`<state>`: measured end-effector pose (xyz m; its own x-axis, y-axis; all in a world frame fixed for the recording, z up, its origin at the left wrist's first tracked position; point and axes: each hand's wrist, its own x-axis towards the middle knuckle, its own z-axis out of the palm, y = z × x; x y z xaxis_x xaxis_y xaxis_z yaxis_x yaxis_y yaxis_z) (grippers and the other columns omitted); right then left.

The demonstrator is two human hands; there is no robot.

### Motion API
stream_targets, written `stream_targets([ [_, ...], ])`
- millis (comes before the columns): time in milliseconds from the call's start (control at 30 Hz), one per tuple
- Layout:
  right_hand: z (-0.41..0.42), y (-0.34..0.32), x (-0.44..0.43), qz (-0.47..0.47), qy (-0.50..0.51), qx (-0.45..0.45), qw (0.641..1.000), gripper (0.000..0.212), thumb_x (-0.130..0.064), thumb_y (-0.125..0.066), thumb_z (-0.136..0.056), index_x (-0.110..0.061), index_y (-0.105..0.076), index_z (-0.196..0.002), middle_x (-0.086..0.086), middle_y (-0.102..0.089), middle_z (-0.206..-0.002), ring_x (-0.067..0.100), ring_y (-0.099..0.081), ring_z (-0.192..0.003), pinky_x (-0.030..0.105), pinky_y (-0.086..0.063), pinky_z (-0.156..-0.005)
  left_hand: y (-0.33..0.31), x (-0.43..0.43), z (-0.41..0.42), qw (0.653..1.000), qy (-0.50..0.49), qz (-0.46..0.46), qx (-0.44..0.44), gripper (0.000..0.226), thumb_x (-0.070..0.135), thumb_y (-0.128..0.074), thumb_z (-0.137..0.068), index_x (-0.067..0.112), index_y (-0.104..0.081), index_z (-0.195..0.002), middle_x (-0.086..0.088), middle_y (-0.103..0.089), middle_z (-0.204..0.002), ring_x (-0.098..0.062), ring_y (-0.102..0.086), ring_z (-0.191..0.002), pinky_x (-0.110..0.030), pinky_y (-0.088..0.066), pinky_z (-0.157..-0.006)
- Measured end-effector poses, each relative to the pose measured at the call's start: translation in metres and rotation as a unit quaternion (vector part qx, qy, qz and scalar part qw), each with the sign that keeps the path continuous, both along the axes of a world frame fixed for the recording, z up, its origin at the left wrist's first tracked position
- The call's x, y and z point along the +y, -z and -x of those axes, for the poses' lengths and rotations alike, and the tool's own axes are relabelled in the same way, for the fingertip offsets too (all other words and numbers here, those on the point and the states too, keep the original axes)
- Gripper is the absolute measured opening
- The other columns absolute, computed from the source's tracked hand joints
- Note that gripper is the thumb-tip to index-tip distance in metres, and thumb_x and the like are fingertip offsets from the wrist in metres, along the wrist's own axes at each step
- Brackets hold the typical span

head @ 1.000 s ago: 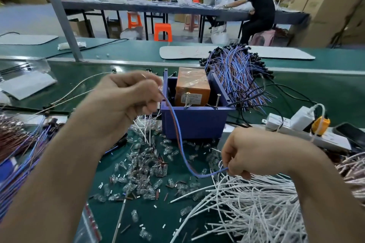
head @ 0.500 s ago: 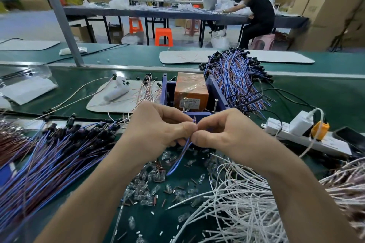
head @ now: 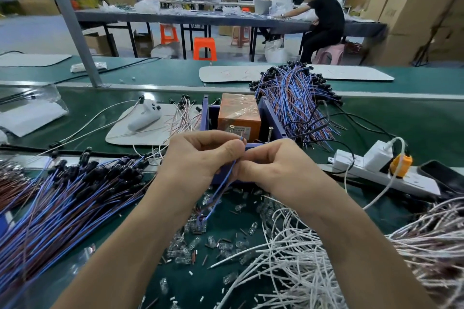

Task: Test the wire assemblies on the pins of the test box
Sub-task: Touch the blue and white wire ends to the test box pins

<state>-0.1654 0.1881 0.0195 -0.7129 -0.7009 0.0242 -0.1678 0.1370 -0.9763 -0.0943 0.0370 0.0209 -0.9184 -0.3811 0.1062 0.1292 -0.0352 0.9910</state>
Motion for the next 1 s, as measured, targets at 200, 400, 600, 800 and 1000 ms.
stream_targets([
  [200,0.002,-0.005,0.005,-0.003,0.084,0.017,0.996,0.008,-0.016,-0.078,-0.083,-0.017,-0.083,-0.078,0.002,-0.072,-0.066,-0.003,-0.052,-0.051,0.017,-0.036,-0.061,-0.007,-0.004,-0.005,0.994,0.091,0.057,-0.025,0.022,0.022,-0.081,-0.074,0.027,-0.084,-0.095,-0.003,-0.081,-0.092,-0.013,-0.078,-0.086,-0.013,-0.055,-0.074],
  [400,0.004,-0.009,0.009,-0.026,0.048,0.001,0.999,0.024,-0.007,-0.073,-0.087,-0.017,-0.079,-0.065,0.009,-0.052,-0.061,0.019,-0.035,-0.051,0.019,-0.027,-0.048,-0.006,-0.004,-0.005,0.992,0.099,0.072,-0.036,0.021,0.005,-0.084,-0.075,0.016,-0.083,-0.093,-0.01,-0.08,-0.088,-0.017,-0.077,-0.079,-0.015,-0.056,-0.07],
  [600,0.002,-0.014,0.013,-0.046,-0.025,0.007,0.999,0.015,-0.007,-0.074,-0.088,-0.006,-0.08,-0.075,0.01,-0.057,-0.058,0.012,-0.033,-0.049,0.02,-0.025,-0.046,-0.004,-0.008,-0.004,0.988,0.13,0.051,-0.063,0.024,0.025,-0.082,-0.061,0.013,-0.083,-0.082,-0.012,-0.078,-0.082,-0.015,-0.074,-0.076,-0.015,-0.054,-0.071],
  [800,0.0,-0.013,0.017,-0.096,-0.08,0.039,0.991,0.027,0.009,-0.07,-0.081,-0.015,-0.08,-0.088,0.004,-0.075,-0.079,0.014,-0.063,-0.065,0.021,-0.049,-0.063,-0.005,-0.013,-0.002,0.995,0.08,-0.012,-0.054,0.022,0.026,-0.072,-0.07,0.012,-0.074,-0.087,-0.009,-0.08,-0.092,-0.017,-0.075,-0.077,-0.021,-0.058,-0.066],
  [1000,0.002,-0.025,0.039,-0.318,-0.148,0.111,0.93,0.069,0.016,-0.048,-0.079,-0.045,-0.057,-0.109,-0.019,-0.078,-0.098,0.02,-0.062,-0.068,0.044,-0.048,-0.062,-0.013,-0.021,-0.003,0.994,0.043,-0.094,-0.033,0.015,0.007,-0.058,-0.096,0.012,-0.064,-0.084,-0.001,-0.046,-0.054,-0.008,-0.037,-0.039,-0.017,-0.027,-0.043],
])
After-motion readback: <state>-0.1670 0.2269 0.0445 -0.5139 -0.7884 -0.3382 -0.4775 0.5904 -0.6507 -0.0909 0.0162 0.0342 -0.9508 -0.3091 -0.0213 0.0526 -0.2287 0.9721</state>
